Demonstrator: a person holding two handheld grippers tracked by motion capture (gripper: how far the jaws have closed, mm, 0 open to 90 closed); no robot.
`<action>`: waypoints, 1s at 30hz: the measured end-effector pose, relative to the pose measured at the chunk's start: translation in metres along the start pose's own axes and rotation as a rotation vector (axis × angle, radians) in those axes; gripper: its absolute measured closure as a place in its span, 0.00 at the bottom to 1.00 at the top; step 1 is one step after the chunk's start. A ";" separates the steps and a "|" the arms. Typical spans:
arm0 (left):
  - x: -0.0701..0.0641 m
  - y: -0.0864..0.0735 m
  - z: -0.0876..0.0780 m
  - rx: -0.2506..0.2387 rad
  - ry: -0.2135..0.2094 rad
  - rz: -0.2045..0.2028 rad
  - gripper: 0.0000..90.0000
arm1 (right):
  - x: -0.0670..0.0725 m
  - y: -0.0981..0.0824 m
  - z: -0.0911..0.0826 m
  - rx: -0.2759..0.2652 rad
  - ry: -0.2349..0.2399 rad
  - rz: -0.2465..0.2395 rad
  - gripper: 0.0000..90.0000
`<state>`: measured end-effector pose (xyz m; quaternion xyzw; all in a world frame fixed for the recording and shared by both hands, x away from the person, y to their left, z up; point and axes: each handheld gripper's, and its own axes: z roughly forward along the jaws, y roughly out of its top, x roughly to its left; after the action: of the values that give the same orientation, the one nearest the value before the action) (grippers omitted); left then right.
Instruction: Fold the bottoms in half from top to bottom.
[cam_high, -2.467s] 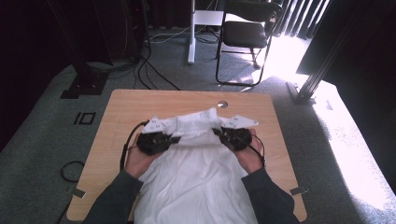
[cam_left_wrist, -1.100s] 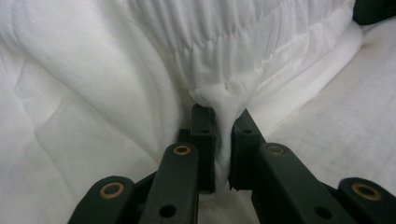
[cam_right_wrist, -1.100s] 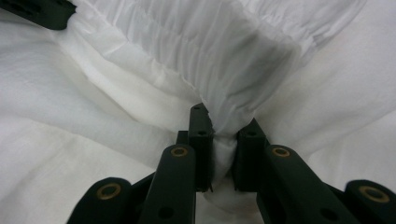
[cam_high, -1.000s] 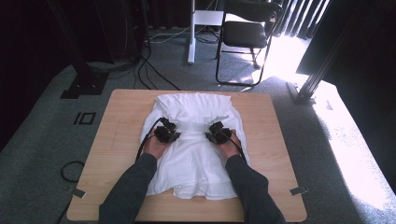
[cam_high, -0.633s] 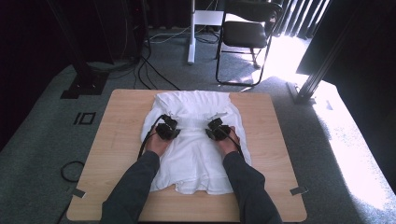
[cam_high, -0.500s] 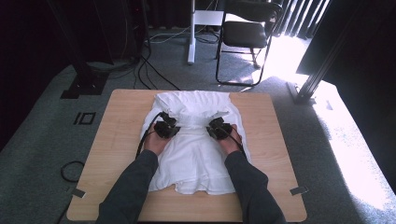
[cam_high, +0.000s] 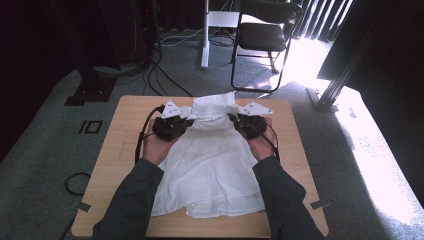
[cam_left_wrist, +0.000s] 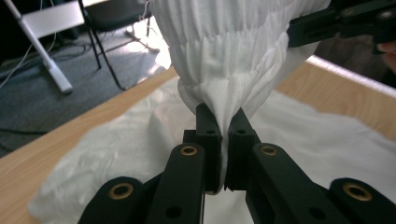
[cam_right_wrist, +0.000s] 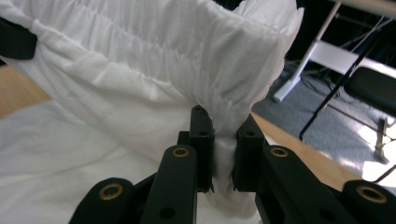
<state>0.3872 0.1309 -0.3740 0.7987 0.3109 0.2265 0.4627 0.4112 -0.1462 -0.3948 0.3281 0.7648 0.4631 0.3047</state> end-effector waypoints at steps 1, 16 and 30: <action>-0.003 0.001 -0.005 -0.007 -0.006 0.007 0.98 | 0.001 0.002 -0.005 -0.015 0.006 0.001 0.90; -0.038 -0.106 -0.005 0.145 -0.115 -0.082 0.96 | 0.054 -0.086 -0.026 0.139 0.162 -0.004 0.90; -0.044 -0.171 0.025 0.304 -0.167 -0.180 0.77 | 0.075 -0.155 -0.004 0.346 0.245 0.064 0.68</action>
<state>0.3239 0.1495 -0.5395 0.8445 0.3721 0.0678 0.3792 0.3298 -0.1445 -0.5462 0.3409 0.8534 0.3708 0.1339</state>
